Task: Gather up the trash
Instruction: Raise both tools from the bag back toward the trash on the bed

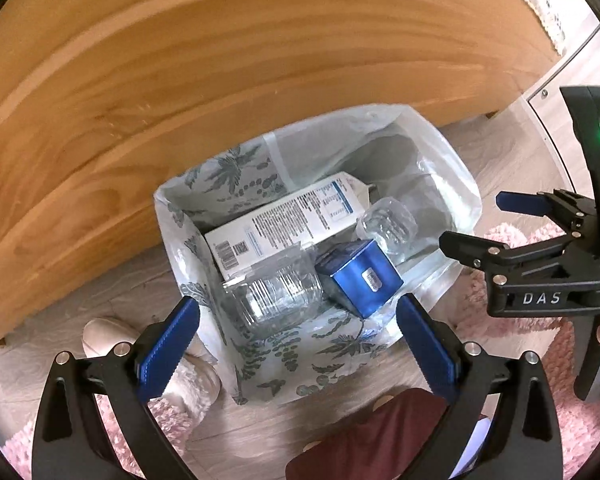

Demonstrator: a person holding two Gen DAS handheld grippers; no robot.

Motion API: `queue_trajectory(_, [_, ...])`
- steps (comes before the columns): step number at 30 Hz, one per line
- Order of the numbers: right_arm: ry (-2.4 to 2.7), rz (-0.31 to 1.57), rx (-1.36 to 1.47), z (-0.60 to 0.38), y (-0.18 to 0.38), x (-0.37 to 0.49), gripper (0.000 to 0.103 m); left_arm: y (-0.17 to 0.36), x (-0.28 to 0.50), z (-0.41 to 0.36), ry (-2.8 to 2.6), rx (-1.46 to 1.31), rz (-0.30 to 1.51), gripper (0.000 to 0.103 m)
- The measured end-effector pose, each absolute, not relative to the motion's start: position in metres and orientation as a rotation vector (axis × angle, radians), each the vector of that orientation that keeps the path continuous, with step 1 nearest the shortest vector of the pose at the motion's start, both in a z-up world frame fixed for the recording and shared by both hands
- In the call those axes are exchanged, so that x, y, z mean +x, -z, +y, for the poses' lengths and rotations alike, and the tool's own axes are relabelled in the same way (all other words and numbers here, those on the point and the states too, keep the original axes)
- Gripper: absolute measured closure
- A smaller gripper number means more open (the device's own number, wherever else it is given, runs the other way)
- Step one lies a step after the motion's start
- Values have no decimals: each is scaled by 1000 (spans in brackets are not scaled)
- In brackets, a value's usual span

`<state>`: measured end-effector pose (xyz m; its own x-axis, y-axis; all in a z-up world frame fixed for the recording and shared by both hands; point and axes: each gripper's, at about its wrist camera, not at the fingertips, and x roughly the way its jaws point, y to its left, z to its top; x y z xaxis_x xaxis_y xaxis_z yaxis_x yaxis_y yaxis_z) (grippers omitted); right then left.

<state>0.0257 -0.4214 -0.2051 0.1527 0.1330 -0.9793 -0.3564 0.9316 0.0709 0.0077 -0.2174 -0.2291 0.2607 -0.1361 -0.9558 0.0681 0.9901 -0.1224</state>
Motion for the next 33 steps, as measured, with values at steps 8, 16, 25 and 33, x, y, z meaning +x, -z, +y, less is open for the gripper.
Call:
queue_trajectory(8, [-377,1297,-187,-421,179,15,8,195,-3,-217,162,-100,1224,8])
queue_trajectory(16, [-394,1223,-145,-424,149,8,8,151,-24,-214,156,-145,1099,8])
queue_trajectory(25, [-416,1158,-115,-433,118,-6,8,114,-52,-192,125,-229,972,8])
queue_trajectory(33, [-392,990,-120,-448,87,-17,8,98,-70,-180,119,-244,873,8])
